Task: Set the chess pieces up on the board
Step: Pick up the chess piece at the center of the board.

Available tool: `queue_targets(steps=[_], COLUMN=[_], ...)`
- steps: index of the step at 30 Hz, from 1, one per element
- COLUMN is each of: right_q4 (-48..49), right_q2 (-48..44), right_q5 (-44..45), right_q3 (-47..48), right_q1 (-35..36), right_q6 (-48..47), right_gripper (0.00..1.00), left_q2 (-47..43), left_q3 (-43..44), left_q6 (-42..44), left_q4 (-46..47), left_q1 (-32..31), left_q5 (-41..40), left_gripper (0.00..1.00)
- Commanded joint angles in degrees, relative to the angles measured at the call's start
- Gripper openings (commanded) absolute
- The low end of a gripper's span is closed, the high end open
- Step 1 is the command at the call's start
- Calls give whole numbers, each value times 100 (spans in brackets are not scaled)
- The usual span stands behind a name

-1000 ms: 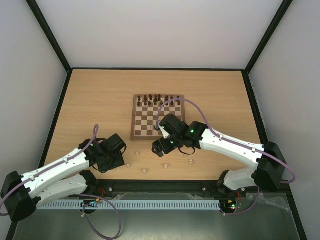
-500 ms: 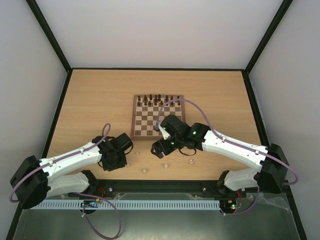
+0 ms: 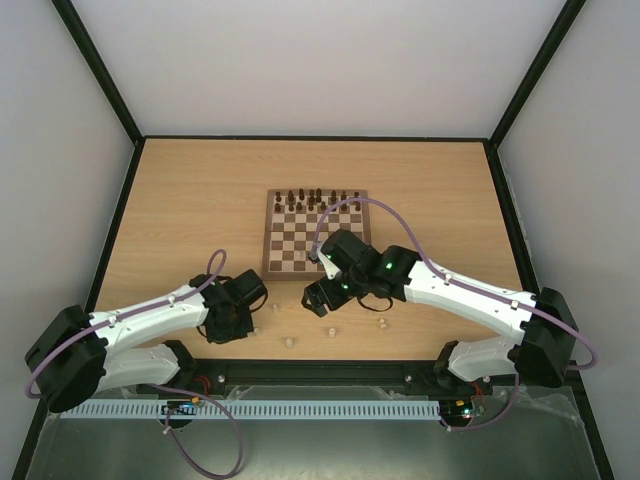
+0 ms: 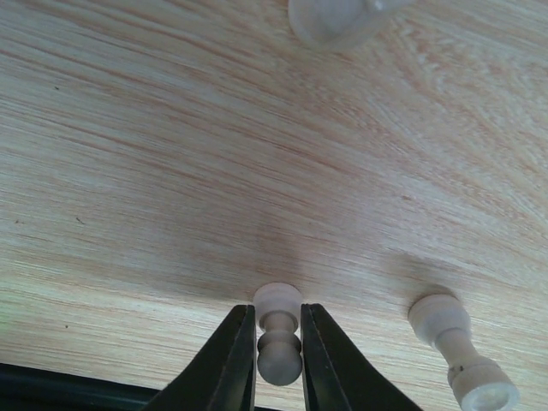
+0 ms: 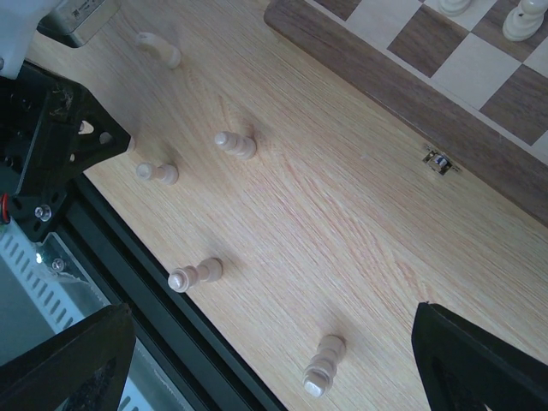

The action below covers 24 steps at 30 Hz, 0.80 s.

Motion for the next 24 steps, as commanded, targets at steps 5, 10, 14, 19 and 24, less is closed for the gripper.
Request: queue_targets(steps=[5,10,14,19,24], right_q4=[-82,-126,-194,-372,-437], right_q2=[-97,-108,-102,-146,-221], right_q5=[-27,32,76,203,333], right_q3=[-87,-68,-7,134,161], right_q1=[55,58,52,52,51], right_q6=[-34,-36,-49,-75,-46], right_gripper=[89,89,89,89,89], left_q2=[-59,27,324,1256,2134], left_q3=[14,677,1812,3290,4225], left_q6=[110,327,686,1437,2246], left_q4=[-141,-764,-1517,-2103,-1927], left_q1=[-12,-20,-5,130,487], left_q5=[-48,-261,-765,-1148,-1094], left_gripper=[8,3,5,6,6])
